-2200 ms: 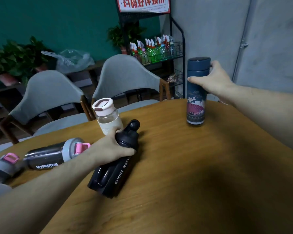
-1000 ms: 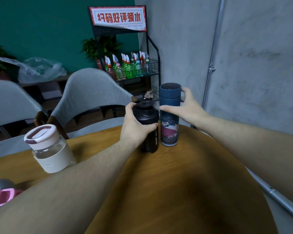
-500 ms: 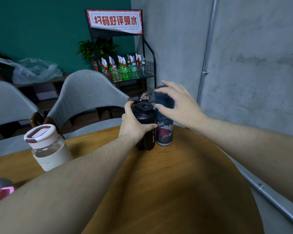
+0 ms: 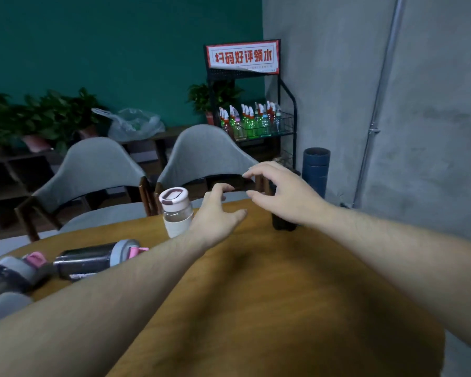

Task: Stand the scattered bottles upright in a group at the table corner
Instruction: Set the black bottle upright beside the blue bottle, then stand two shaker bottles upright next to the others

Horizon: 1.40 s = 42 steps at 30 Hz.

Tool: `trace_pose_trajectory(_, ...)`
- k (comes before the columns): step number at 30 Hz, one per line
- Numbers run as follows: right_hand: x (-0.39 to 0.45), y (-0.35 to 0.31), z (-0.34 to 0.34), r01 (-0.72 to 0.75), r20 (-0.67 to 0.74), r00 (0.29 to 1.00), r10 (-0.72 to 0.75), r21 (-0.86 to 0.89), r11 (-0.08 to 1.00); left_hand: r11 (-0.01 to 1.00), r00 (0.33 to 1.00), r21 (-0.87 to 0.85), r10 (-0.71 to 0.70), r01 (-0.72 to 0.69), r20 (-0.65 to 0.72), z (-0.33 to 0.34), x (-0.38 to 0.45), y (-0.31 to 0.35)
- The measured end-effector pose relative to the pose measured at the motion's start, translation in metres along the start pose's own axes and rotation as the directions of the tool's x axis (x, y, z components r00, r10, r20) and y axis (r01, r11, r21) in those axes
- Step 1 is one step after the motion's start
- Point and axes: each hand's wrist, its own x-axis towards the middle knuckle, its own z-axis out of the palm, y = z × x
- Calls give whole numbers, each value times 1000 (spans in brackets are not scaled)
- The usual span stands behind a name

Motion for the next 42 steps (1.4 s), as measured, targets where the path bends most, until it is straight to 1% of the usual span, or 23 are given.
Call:
trace_pose_trajectory(4,-9,-59,27,15,131,991,-23,64,998,994,997,-69,-82,83,11,-56,-46,-16)
trace_pose_trajectory(5,-15,-87,44,36,176,983,-52,92,995,992,993,-54,-117,117,5,-82,-72,-26)
trace_pose_trajectory(8,-21,-108,60,23,232,971,-60,156,987,982,983,-42,-182,183,22,-110,-95,-35)
trace_pose_trajectory(10,-26,-137,79,40,278,957,-80,149,988,978,978,-18,-209,209,12,-142,-122,-46)
trace_pose_trajectory(16,-30,-207,134,56,425,898,-117,152,987,962,969,125,-233,241,-78,-227,-188,-93)
trace_pose_trajectory(18,-29,-224,150,60,469,875,-122,144,988,951,970,191,-233,243,-76,-253,-203,-108)
trace_pose_trajectory(22,-22,-249,183,64,498,861,-107,104,993,885,971,400,-228,240,-77,-300,-225,-135)
trace_pose_trajectory(24,-17,-257,199,87,520,846,-120,88,992,841,966,481,-250,248,-62,-318,-229,-148)
trace_pose_trajectory(27,-10,-269,222,229,608,775,-170,-20,973,791,966,561,-247,246,-75,-338,-227,-171)
trace_pose_trajectory(31,1,-286,255,471,684,679,-267,-126,873,806,955,512,-268,296,-130,-355,-214,-202)
trace_pose_trajectory(33,9,-292,272,558,711,637,-297,-160,815,803,948,504,-278,318,-155,-361,-203,-218)
trace_pose_trajectory(36,24,-296,296,648,743,587,-323,-191,737,782,932,509,-328,359,-153,-366,-183,-233)
trace_pose_trajectory(40,46,-297,333,751,777,508,-372,-188,633,756,885,469,-441,456,-148,-366,-157,-251)
trace_pose_trajectory(42,56,-296,351,776,799,470,-376,-170,607,744,870,462,-470,482,-150,-365,-146,-262)
